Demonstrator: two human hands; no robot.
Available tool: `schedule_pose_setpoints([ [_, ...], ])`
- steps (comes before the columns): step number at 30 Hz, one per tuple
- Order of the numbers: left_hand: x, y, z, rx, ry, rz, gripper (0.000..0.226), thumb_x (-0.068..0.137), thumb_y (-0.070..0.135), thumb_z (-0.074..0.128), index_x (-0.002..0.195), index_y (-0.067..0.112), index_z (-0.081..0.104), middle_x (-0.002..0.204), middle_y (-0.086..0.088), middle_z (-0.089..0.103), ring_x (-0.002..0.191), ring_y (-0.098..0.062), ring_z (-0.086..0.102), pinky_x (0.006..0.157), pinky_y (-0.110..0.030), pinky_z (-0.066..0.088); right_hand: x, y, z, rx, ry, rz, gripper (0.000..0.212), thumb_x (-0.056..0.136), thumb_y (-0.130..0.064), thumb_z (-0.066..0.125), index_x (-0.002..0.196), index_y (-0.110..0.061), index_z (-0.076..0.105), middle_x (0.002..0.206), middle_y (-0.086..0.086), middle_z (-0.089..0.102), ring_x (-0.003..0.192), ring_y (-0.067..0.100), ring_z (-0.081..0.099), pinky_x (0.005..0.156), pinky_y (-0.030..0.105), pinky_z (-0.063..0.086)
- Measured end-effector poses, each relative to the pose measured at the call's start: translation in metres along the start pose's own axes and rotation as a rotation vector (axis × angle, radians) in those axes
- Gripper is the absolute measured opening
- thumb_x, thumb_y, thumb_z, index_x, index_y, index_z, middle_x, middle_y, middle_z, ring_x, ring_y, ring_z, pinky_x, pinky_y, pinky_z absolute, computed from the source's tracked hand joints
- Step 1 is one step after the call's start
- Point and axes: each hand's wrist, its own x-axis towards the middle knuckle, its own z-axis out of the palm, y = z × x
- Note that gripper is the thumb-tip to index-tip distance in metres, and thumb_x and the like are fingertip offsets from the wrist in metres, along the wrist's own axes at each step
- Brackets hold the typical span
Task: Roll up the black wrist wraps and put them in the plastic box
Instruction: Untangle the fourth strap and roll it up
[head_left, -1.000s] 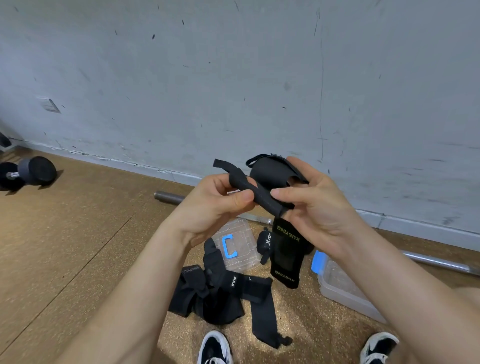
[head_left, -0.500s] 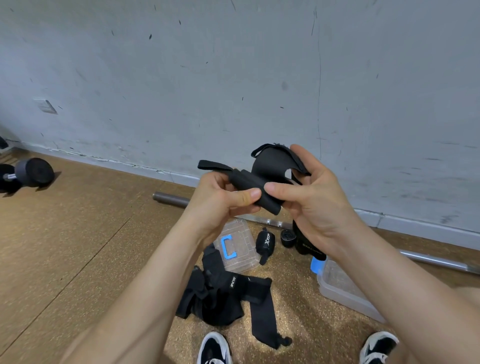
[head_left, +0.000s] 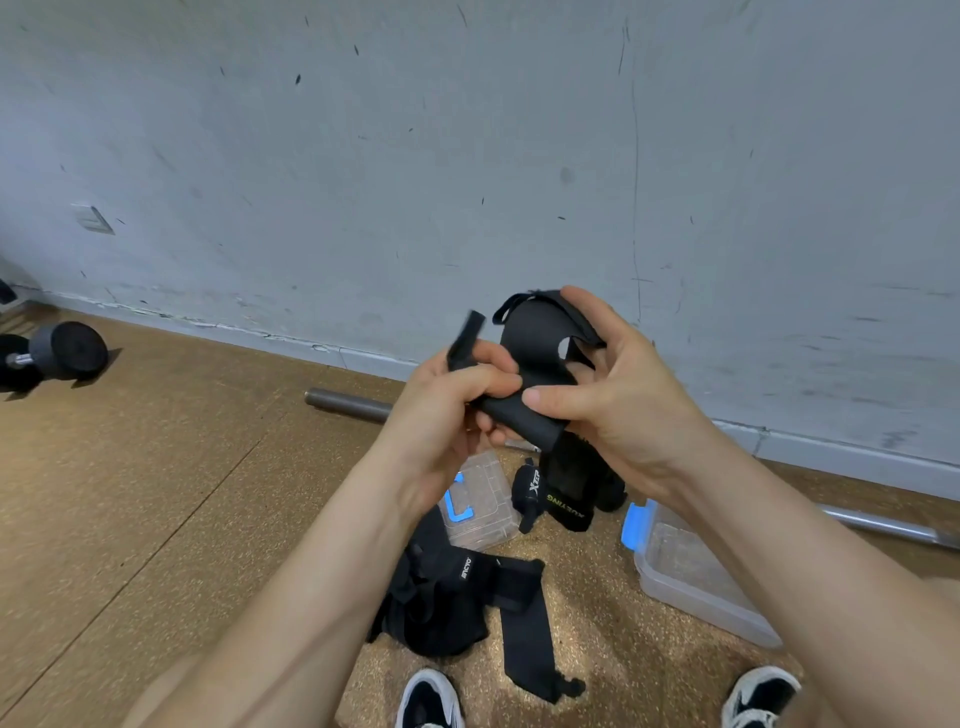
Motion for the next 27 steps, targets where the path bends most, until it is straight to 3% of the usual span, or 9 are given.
schedule_pose_setpoints([
  [2,-0.002,0.002,-0.006,-0.062,-0.158,-0.036,0.009,0.083,0.006,0.070,0.083,0.013,0.065,0.055,0.000,0.054,0.052,-0.013,0.049,0.055,-0.023,0.053,0.002,-0.001,-0.004,0.086,-0.010,0.064,0.087,0.077,0.026,0.061,0.149,-0.017,0.036,0.127,0.013,0.062,0.104,0.024,0.070,0.083,0.038,0.060],
  [4,-0.003,0.002,-0.016,-0.129,-0.344,-0.014,0.023,0.073,0.008,0.083,0.092,0.014,0.071,0.072,-0.005,0.067,0.067,-0.016,0.065,0.069,-0.026,0.059,0.002,-0.004,-0.008,0.175,-0.015,0.112,0.083,0.077,0.025,0.059,0.148,-0.014,0.038,0.127,0.016,0.062,0.110,0.031,0.067,0.089,0.043,0.058],
  [6,-0.001,0.000,-0.023,-0.141,-0.426,0.033,0.037,0.065,0.016,0.089,0.099,0.014,0.072,0.086,-0.009,0.072,0.077,-0.019,0.071,0.075,-0.028,0.059,0.002,-0.005,-0.010,0.258,-0.028,0.140,0.081,0.075,0.023,0.058,0.147,-0.011,0.038,0.131,0.019,0.060,0.115,0.034,0.065,0.091,0.045,0.056],
  [10,-0.002,-0.001,-0.014,-0.076,-0.242,0.057,0.034,0.061,0.029,0.086,0.087,0.013,0.072,0.072,0.000,0.070,0.066,-0.010,0.066,0.067,-0.021,0.055,0.000,0.000,-0.005,0.294,0.012,0.118,0.081,0.079,0.025,0.056,0.148,-0.011,0.037,0.134,0.017,0.058,0.111,0.030,0.067,0.084,0.039,0.060],
  [13,-0.002,0.000,-0.004,-0.014,-0.074,0.078,0.029,0.067,0.027,0.074,0.087,0.008,0.065,0.059,0.004,0.065,0.056,-0.004,0.061,0.064,-0.020,0.051,-0.001,-0.002,-0.002,0.223,0.049,0.041,0.081,0.080,0.027,0.054,0.147,-0.016,0.039,0.130,0.012,0.060,0.108,0.027,0.069,0.079,0.034,0.060],
  [18,0.001,-0.003,0.003,0.034,0.134,0.120,0.015,0.075,0.013,0.079,0.084,0.009,0.067,0.073,-0.004,0.069,0.063,-0.014,0.063,0.057,-0.022,0.049,-0.001,0.001,0.002,0.226,0.092,0.019,0.084,0.080,0.025,0.056,0.150,-0.015,0.034,0.133,0.014,0.059,0.109,0.029,0.068,0.088,0.040,0.059],
  [21,0.005,-0.005,-0.002,0.094,0.230,0.193,0.024,0.076,0.006,0.081,0.078,0.024,0.065,0.077,-0.003,0.063,0.070,-0.017,0.061,0.055,-0.025,0.046,0.000,0.003,0.002,0.248,0.113,0.041,0.080,0.081,0.024,0.058,0.148,-0.014,0.037,0.130,0.016,0.061,0.110,0.029,0.068,0.089,0.041,0.058],
  [23,0.004,-0.004,-0.004,0.128,0.240,0.225,0.028,0.076,0.005,0.081,0.077,0.027,0.064,0.079,-0.004,0.063,0.073,-0.020,0.061,0.057,-0.029,0.048,0.000,0.003,0.000,0.253,0.127,0.057,0.076,0.082,0.023,0.057,0.146,-0.014,0.040,0.127,0.018,0.063,0.109,0.029,0.069,0.089,0.041,0.058],
  [27,0.002,-0.004,-0.004,0.165,0.217,0.254,0.028,0.071,0.013,0.086,0.079,0.026,0.062,0.080,-0.005,0.066,0.076,-0.030,0.064,0.066,-0.052,0.054,-0.001,0.002,0.001,0.251,0.088,0.081,0.077,0.082,0.023,0.058,0.146,-0.015,0.039,0.131,0.019,0.059,0.109,0.030,0.068,0.084,0.041,0.060],
])
